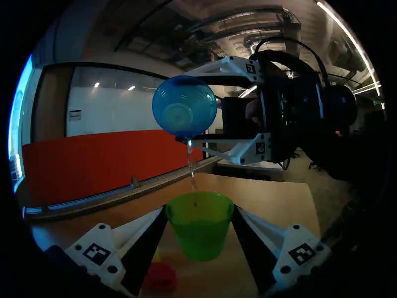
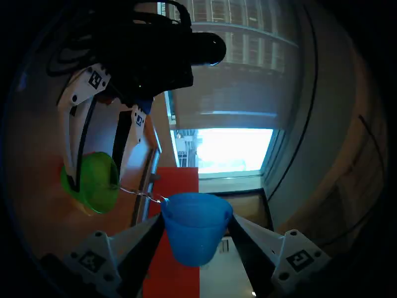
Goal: Pour water
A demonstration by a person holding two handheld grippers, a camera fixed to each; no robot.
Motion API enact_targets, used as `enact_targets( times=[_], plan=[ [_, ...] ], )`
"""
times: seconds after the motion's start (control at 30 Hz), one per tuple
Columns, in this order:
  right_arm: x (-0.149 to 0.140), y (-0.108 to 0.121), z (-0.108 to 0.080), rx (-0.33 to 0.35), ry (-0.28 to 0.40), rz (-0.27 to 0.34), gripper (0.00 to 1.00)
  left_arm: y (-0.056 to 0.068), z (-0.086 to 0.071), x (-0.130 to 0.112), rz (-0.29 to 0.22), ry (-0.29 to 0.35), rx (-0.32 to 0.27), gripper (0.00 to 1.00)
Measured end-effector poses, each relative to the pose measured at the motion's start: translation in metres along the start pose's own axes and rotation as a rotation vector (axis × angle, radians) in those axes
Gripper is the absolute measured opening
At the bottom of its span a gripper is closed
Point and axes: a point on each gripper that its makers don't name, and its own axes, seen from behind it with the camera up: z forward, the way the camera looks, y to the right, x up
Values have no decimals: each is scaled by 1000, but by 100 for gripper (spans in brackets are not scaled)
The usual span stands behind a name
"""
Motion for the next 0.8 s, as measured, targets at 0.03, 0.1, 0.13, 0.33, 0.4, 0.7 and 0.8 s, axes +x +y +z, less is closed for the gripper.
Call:
enact_targets(
  times=[0.03,0.1,0.13,0.33,0.4,0.7,0.8],
  plan=[
    [0,0,0,0,0,-3,90,0,0,0,0,0,0,89],
    [0,0,1,0,0,-10,90,0,-1,0,0,0,1,89],
    [0,0,1,0,0,-13,90,0,-1,0,0,0,1,89],
    [1,2,2,-2,1,-41,90,0,0,1,0,3,2,89],
    [2,2,3,-3,0,-51,90,0,0,2,0,5,1,89],
    [5,2,3,2,3,-84,90,0,-1,5,1,9,0,89],
    [6,1,4,2,3,-97,90,0,-1,5,2,10,2,89]
  ],
)
